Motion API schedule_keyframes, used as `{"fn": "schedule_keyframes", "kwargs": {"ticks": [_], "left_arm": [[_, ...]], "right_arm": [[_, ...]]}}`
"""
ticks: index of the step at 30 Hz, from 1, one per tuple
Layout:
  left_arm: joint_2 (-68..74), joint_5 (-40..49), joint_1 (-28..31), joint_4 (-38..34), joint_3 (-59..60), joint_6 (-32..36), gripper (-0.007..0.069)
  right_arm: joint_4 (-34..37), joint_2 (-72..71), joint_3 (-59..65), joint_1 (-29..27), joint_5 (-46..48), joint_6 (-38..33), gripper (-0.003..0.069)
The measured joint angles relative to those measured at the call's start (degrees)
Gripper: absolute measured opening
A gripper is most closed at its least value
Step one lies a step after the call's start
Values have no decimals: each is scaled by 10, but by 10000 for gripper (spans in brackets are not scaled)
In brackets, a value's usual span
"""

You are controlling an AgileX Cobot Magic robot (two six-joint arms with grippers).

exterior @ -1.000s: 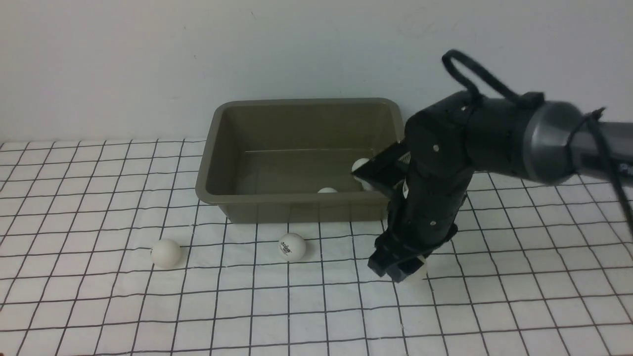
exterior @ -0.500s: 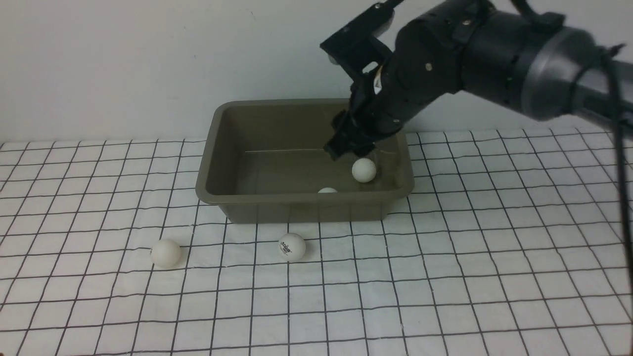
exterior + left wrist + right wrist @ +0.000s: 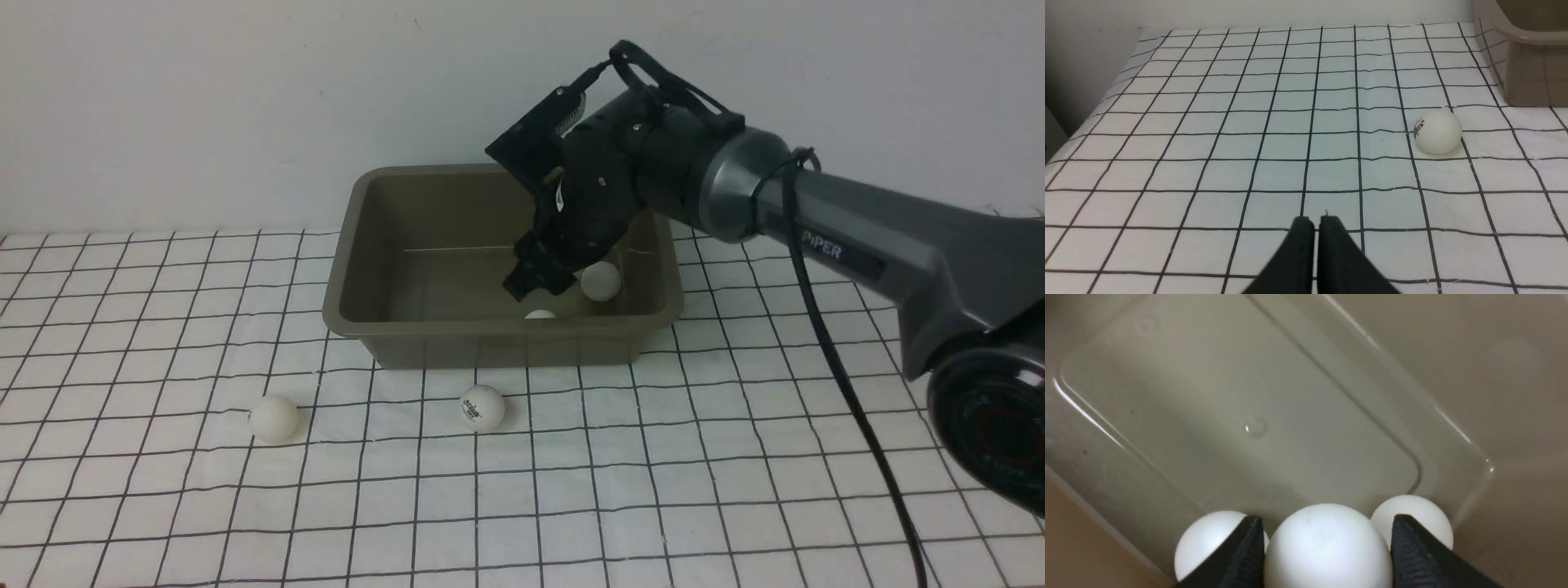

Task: Put the table tennis balls into the box on the white checkered tablecloth.
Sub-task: 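Release the ping pong ball into the bin and lift the gripper away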

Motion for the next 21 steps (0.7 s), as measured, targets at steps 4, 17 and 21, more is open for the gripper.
{"fn": "schedule_keyframes", "kwargs": {"ticks": [4, 17, 21], "left_arm": [[0, 0, 0, 0, 0, 0, -1], [0, 0, 0, 0, 0, 0, -1], [0, 0, 0, 0, 0, 0, -1]], "right_arm": [[-10, 0, -1, 0, -1, 0, 372], [-41, 0, -1, -1, -16, 43, 390], [-41, 0, -1, -1, -17, 51, 390]]}}
